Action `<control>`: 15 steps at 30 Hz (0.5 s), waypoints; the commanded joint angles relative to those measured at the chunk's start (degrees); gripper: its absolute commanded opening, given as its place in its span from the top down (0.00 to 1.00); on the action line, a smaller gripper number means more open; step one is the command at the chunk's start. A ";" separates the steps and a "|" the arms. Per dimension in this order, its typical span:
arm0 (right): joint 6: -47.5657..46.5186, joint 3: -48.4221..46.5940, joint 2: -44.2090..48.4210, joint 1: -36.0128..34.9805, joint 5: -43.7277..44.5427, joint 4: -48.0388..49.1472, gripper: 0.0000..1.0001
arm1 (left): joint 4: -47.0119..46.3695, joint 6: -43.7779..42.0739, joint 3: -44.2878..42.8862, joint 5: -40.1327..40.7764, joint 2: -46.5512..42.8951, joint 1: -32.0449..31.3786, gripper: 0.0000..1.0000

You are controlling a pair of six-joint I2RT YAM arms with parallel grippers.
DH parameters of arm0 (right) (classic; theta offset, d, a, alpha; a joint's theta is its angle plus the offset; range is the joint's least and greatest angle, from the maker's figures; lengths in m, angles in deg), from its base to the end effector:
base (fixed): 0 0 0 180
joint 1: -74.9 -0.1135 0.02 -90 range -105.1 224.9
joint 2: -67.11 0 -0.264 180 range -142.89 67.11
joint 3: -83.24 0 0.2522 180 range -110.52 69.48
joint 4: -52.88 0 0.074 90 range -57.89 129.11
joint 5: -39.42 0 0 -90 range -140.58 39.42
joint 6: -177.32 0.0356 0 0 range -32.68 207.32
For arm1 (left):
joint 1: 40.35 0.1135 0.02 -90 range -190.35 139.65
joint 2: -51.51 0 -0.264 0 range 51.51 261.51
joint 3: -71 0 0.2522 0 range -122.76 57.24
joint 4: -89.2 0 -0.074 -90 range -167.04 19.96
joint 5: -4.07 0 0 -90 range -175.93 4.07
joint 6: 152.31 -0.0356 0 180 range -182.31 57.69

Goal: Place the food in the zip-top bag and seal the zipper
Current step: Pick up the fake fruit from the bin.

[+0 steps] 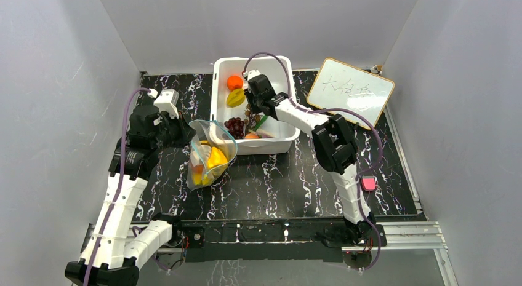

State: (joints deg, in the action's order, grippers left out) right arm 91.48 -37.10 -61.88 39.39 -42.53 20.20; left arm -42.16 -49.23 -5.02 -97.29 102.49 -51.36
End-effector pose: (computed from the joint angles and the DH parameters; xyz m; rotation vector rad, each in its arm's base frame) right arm 0.4241 0.2965 0.2086 -0.5486 2.2249 0.1999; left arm 0.1774 -0.0417 0.3818 0.0940 2.0021 -0.4677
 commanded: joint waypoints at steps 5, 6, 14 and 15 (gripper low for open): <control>-0.67 4.76 9.52 0.44 2.21 11.74 0.84 | -0.49 0.44 -2.77 -0.98 0.12 -0.24 1.00; -0.69 5.10 10.11 0.44 2.19 11.87 0.84 | -0.55 0.54 -2.79 -1.03 0.10 -0.22 1.00; 0.39 8.55 17.11 0.44 1.72 11.51 0.85 | -1.71 1.57 -2.29 -2.68 0.24 -0.20 1.00; 0.40 9.20 18.19 0.44 1.74 11.65 0.85 | -1.73 1.64 -2.59 -2.97 0.40 -0.22 1.00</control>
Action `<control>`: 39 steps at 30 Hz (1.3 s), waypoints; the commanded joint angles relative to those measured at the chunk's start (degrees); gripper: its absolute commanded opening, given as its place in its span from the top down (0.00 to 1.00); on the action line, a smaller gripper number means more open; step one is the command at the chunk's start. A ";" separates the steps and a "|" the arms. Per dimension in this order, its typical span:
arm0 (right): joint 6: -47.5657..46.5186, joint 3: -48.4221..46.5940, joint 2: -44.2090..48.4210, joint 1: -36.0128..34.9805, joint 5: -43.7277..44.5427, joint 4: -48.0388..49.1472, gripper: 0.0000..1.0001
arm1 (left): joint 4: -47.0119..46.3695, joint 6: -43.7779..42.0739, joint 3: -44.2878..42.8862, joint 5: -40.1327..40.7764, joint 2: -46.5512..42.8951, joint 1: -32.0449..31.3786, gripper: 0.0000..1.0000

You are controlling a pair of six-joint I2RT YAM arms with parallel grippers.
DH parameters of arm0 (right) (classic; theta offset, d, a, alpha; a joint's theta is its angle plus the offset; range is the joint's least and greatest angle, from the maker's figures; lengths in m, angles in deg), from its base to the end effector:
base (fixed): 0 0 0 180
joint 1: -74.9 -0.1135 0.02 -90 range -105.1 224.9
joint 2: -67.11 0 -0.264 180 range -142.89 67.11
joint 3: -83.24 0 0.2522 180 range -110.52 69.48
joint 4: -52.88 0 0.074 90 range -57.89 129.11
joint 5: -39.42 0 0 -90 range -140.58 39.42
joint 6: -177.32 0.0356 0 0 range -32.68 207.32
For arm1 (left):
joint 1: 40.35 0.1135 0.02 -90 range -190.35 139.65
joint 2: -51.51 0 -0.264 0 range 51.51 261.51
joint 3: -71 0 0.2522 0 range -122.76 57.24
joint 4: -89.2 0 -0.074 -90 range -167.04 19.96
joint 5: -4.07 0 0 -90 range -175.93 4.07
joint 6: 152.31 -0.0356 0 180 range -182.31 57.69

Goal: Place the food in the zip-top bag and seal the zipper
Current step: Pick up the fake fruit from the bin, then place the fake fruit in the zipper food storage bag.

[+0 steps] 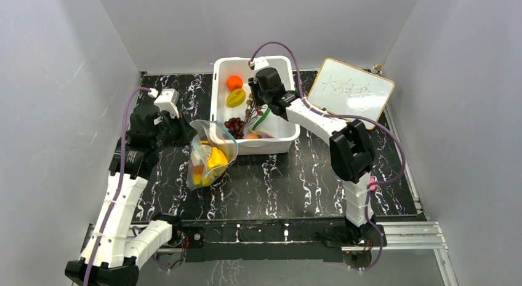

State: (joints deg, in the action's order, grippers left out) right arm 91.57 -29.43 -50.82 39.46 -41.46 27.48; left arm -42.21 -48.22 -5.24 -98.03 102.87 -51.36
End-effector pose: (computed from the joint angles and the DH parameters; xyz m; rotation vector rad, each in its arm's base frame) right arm 0.4014 0.2788 0.2680 -0.4740 2.0543 0.2493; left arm 0.1788 -0.0424 0.3821 0.0848 2.0065 -0.4916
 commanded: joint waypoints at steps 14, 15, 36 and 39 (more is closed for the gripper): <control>0.92 7.31 21.48 0.22 0.04 8.13 0.91 | -5.56 5.82 -1.81 -5.81 -0.27 -0.24 1.00; 1.23 7.78 22.50 0.05 -0.34 8.39 0.92 | -5.79 6.14 -1.63 -6.14 -0.16 -0.24 1.00; -4.20 24.69 42.88 -12.04 -16.33 22.92 0.95 | -7.24 10.76 -2.72 -10.11 1.73 -0.18 1.00; -8.87 26.90 43.72 -15.43 -16.33 26.95 0.96 | -6.92 11.01 -2.80 -10.17 1.32 -0.22 1.00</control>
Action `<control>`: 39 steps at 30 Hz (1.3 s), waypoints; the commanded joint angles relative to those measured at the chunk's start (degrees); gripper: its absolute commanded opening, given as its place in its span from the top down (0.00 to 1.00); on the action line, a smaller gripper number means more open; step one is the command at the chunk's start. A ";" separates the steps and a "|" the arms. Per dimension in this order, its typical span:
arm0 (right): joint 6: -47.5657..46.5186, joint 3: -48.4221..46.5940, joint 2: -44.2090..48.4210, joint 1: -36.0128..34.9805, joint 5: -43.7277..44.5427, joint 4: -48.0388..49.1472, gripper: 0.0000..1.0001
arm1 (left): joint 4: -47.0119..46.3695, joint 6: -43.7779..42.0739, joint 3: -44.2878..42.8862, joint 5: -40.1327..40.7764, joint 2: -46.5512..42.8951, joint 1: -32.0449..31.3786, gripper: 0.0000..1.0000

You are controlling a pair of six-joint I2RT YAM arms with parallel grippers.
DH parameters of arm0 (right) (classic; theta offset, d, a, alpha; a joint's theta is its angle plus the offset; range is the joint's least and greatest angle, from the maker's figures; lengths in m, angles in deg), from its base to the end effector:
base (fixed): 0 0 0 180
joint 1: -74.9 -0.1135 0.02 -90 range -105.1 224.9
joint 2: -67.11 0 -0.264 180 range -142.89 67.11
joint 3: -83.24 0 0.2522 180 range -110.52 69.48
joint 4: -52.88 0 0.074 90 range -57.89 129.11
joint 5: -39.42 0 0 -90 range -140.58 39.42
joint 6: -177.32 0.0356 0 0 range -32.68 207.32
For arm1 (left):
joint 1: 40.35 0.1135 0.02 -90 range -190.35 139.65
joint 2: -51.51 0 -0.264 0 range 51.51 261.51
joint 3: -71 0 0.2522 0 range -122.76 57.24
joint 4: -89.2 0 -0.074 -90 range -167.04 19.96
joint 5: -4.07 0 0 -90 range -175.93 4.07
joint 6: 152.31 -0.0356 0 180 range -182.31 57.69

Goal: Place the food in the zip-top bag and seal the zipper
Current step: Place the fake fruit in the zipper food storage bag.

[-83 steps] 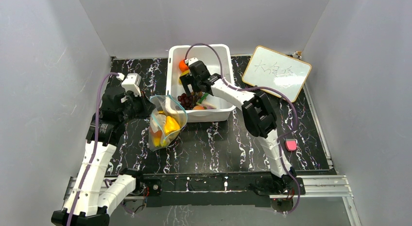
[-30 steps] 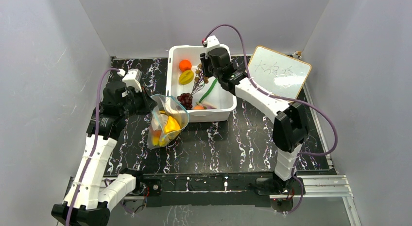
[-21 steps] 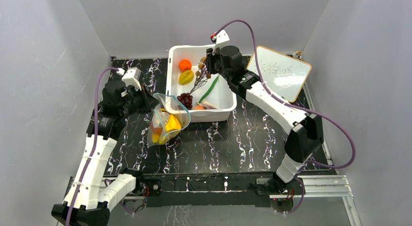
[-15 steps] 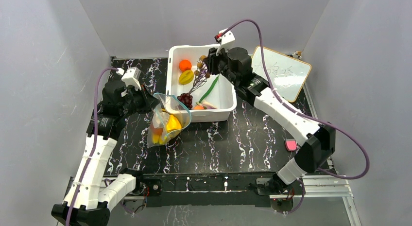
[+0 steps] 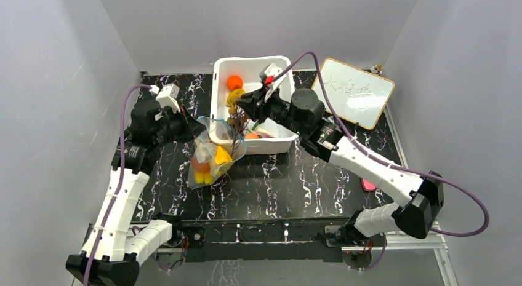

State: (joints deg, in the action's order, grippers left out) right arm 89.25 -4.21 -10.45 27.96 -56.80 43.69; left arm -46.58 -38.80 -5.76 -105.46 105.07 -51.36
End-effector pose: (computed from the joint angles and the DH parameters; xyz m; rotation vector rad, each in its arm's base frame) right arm 0.2163 0.2371 0.4160 -0.6965 1.4503 0.7522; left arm 0.1895 -0.0490 0.3867 0.0171 1.9854 -0.7260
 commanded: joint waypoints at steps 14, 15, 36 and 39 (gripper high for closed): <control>-15.56 9.34 -0.95 -9.69 -0.50 23.53 0.97 | -5.29 6.72 1.48 -5.25 -4.03 -0.20 1.00; -16.50 10.21 -1.01 -9.79 -0.40 24.14 0.96 | -5.45 7.00 1.56 -5.60 -3.91 -0.19 1.00; -37.78 12.25 -5.22 -11.07 0.77 33.89 0.97 | -5.28 5.66 2.14 -8.83 -2.19 -0.25 1.00; -40.80 12.93 -7.24 -11.04 1.31 36.89 0.98 | -4.29 5.30 2.05 -9.02 -1.58 -0.25 1.00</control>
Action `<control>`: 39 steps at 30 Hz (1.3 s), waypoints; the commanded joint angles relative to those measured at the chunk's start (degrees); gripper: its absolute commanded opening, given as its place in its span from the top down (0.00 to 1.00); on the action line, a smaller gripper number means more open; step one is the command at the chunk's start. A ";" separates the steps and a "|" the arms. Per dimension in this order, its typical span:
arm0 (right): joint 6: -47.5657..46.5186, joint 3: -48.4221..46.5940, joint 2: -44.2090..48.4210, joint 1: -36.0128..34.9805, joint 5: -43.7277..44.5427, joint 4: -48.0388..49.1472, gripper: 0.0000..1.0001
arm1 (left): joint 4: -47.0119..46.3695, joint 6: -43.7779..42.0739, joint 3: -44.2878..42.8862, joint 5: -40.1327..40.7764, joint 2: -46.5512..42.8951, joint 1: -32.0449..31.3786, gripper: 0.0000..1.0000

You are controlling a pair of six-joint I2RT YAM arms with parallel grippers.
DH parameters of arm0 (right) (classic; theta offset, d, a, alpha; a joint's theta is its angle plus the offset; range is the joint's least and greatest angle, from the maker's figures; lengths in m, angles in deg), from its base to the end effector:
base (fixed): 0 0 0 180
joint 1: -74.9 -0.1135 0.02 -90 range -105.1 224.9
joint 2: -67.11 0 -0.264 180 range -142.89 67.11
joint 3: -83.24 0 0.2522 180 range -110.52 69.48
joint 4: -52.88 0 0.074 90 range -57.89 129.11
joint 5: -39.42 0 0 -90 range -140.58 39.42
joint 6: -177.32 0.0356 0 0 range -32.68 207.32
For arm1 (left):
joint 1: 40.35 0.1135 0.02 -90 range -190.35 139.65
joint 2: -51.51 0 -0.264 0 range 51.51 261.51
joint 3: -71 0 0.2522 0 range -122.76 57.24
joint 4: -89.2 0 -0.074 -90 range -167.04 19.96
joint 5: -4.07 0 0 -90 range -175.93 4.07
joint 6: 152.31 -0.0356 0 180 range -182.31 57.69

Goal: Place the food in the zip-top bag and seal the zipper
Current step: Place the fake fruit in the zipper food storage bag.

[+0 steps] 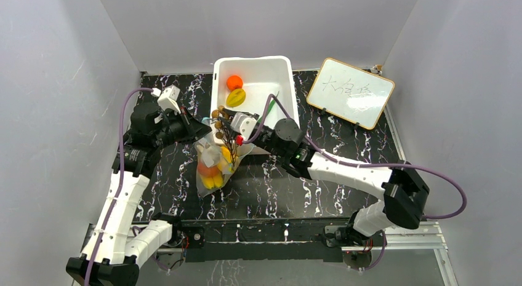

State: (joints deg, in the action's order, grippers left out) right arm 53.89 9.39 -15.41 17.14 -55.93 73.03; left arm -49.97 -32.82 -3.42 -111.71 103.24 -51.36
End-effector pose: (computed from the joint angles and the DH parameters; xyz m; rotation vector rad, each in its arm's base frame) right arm 0.1797 0.2912 0.3590 -1.0423 0.9103 0.4193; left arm 0.1835 -0.0515 0.3850 0.0060 1.9571 -0.8988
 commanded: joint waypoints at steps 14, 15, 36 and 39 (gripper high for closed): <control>-7.21 -0.76 -5.96 -0.32 5.51 20.81 1.00 | -3.74 3.48 1.09 -3.57 -0.35 -0.24 1.00; -7.25 -0.81 -5.86 -0.33 5.80 21.60 1.00 | -3.98 3.88 1.11 -3.57 -0.47 -0.20 1.00; -1.21 13.06 -1.39 -3.15 8.94 30.67 0.98 | -7.97 10.90 1.35 -4.80 -1.58 -0.20 1.00; -0.17 14.12 -0.90 -3.77 10.41 31.04 0.98 | -8.84 11.70 1.51 -5.63 -1.66 -0.18 1.00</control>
State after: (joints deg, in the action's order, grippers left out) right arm 50.22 22.61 -19.33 14.46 -47.23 100.76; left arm -54.84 -22.83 -1.59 -114.95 103.26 -51.36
